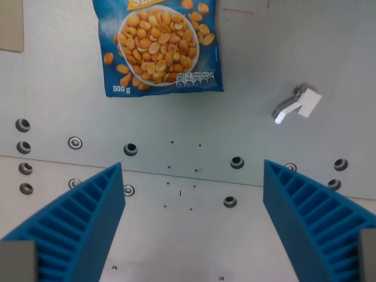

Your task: Rotate around gripper positive y

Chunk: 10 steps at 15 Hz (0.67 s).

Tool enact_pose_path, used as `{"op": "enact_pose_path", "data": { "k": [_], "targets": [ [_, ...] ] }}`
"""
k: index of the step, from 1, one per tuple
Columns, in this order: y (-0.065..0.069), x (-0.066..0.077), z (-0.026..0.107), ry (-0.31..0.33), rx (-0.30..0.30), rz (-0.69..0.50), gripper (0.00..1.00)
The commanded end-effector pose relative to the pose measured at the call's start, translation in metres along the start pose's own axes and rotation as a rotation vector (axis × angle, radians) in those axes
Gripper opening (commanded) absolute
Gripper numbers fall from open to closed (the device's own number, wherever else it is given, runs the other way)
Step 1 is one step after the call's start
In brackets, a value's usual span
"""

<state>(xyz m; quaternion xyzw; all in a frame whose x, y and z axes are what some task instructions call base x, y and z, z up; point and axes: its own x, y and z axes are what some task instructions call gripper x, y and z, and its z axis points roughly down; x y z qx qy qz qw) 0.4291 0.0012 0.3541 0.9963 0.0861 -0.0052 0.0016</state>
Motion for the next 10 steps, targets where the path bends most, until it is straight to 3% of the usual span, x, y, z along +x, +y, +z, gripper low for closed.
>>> {"op": "enact_pose_path", "data": {
  "k": [1, 10],
  "targets": [
    [0.0, -0.0005, -0.0027, 0.019, -0.001, 0.0, 1.0],
    [0.0, -0.0005, -0.0027, 0.139, -0.001, 0.0, 1.0]
  ]
}}
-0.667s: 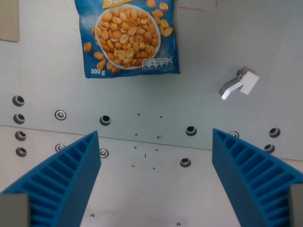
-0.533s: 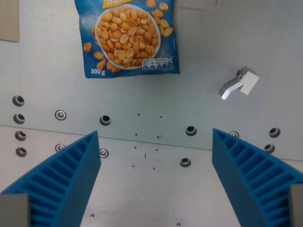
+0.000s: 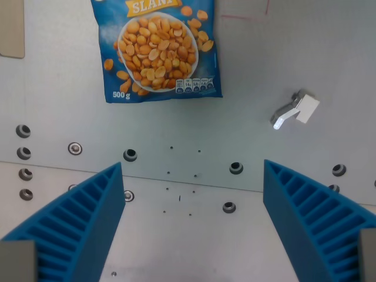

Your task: Rotate around gripper positive y

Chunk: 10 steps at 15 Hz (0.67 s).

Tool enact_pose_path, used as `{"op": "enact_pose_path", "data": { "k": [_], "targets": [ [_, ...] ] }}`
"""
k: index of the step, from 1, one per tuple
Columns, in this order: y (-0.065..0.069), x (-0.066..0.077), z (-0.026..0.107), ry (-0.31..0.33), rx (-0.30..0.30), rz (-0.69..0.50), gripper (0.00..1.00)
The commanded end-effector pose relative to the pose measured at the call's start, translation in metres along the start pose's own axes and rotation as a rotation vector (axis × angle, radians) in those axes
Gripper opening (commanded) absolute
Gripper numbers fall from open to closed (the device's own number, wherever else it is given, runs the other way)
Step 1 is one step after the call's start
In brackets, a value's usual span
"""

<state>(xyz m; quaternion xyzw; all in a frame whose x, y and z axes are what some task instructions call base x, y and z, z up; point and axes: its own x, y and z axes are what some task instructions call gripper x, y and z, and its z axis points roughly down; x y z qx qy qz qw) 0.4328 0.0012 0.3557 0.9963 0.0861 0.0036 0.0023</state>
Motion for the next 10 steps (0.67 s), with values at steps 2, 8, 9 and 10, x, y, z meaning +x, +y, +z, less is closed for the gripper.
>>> {"op": "enact_pose_path", "data": {
  "k": [2, 8, 9, 10],
  "targets": [
    [-0.0007, -0.0041, -0.0012, 0.148, 0.002, 0.0, 1.0],
    [-0.0007, -0.0041, -0.0012, 0.228, 0.002, 0.0, 1.0],
    [-0.0007, -0.0041, -0.0012, 0.242, 0.002, 0.0, 1.0],
    [-0.0007, -0.0041, -0.0012, 0.255, 0.002, 0.0, 1.0]
  ]
}}
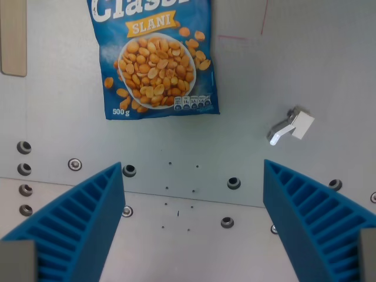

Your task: Rotate around gripper positive y

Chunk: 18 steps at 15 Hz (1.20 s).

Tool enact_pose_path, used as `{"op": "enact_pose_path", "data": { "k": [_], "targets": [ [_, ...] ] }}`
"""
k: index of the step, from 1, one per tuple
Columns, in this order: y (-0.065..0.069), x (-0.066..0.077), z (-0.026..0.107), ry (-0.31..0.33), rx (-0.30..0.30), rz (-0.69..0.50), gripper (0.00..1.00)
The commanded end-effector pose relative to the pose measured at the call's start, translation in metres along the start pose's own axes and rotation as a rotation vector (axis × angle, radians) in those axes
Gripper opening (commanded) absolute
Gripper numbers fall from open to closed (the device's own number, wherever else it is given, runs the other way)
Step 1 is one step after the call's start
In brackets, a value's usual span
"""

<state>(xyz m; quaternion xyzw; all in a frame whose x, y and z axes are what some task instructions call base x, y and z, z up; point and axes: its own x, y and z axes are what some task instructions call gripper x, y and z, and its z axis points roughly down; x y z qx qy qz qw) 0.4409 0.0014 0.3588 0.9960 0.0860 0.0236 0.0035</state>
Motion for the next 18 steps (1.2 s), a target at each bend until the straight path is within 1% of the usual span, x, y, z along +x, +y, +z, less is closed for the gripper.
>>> {"op": "enact_pose_path", "data": {
  "k": [1, 18],
  "targets": [
    [-0.0019, -0.0122, 0.0014, 0.229, 0.008, 0.001, 1.0],
    [-0.0019, -0.0122, 0.0014, 0.455, 0.008, 0.002, 1.0]
  ]
}}
